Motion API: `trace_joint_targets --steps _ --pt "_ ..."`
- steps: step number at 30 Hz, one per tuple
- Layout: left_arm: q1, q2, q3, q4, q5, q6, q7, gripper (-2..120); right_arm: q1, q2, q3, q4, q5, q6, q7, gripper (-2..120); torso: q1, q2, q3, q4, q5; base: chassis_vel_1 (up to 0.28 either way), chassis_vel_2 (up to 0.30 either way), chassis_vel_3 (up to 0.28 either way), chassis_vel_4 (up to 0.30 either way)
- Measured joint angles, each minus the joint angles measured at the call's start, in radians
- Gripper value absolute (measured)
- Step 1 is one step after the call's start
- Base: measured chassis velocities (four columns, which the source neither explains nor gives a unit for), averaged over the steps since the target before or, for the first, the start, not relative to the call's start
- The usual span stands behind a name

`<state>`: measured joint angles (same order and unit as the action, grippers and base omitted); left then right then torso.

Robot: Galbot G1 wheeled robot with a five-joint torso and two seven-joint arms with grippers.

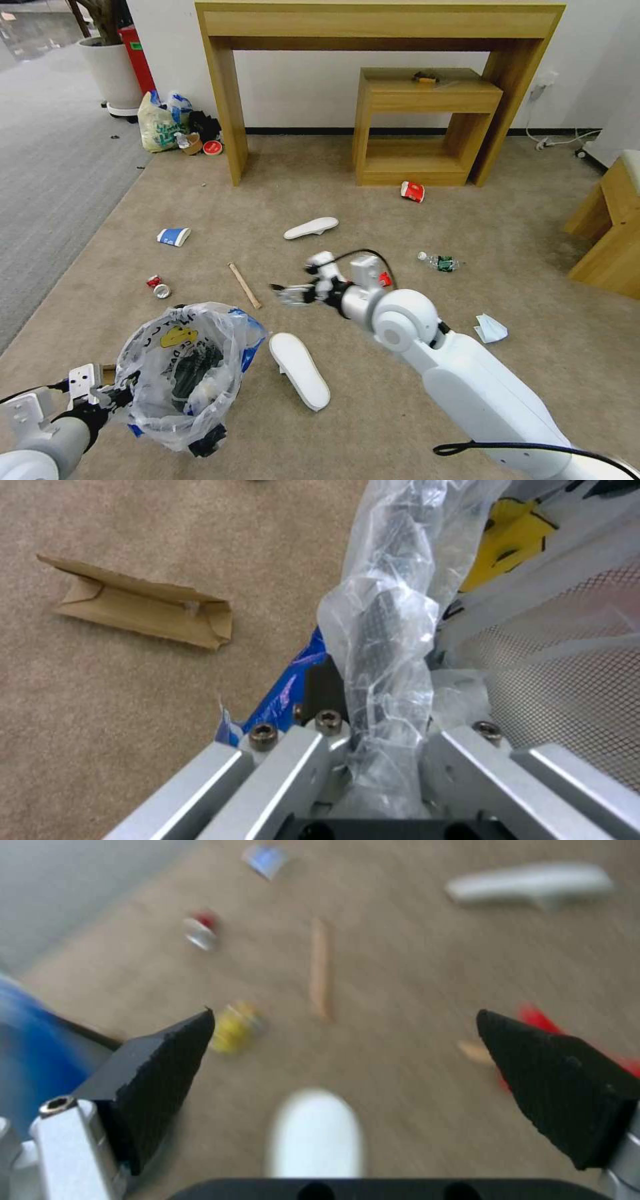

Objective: Pick up the trash bin and place the garbage on the floor into it.

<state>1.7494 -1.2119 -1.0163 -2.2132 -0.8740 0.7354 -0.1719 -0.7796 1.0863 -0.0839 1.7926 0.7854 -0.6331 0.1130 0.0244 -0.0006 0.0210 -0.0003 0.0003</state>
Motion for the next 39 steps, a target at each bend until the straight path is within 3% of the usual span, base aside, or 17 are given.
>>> trace_joint_targets --steps 9,11,17,21,27,34,39 --pt "-0.004 -0.001 0.012 0.001 0.007 0.000 0.000 0 -0.119 0.016 0.041 -0.141 -0.145 0.035 -0.081 100 0.000 0.000 0.000 -0.0002 -0.0002 0.000 0.000 0.000 0.000" --pt "-0.003 -0.002 0.014 -0.005 0.009 0.000 -0.001 0 -0.164 0.062 0.043 -0.219 -0.232 0.086 -0.126 100 0.000 0.000 0.000 0.0000 -0.0003 0.000 0.000 0.000 0.000" --pt "0.003 -0.002 0.015 -0.011 0.012 0.000 -0.002 0 -0.187 0.112 0.048 -0.289 -0.286 0.124 -0.176 100 0.000 0.000 0.000 0.0001 -0.0004 0.000 0.000 0.000 0.000" --pt "0.012 -0.008 0.020 -0.021 0.023 0.000 -0.005 0 -0.177 0.157 0.062 -0.373 -0.317 0.148 -0.282 100 0.000 0.000 0.000 0.0001 -0.0003 0.000 0.000 0.000 0.000" --pt "0.030 -0.023 0.024 -0.052 0.033 0.000 -0.016 0 -0.094 0.182 0.098 -0.553 -0.413 0.194 -0.571 100 0.000 0.000 0.000 0.0000 -0.0004 0.000 0.000 0.000 0.000" --pt "0.037 -0.035 0.025 -0.059 0.044 0.000 -0.017 0 -0.074 0.195 0.095 -0.636 -0.497 0.234 -0.713 100 0.000 0.000 0.000 0.0000 -0.0004 0.000 0.000 0.000 0.000" --pt "0.040 -0.040 0.026 -0.062 0.050 0.000 -0.016 0 -0.069 0.205 0.094 -0.662 -0.525 0.245 -0.731 100 0.000 0.000 0.000 0.0000 -0.0004 0.000 0.000 0.000 0.000"
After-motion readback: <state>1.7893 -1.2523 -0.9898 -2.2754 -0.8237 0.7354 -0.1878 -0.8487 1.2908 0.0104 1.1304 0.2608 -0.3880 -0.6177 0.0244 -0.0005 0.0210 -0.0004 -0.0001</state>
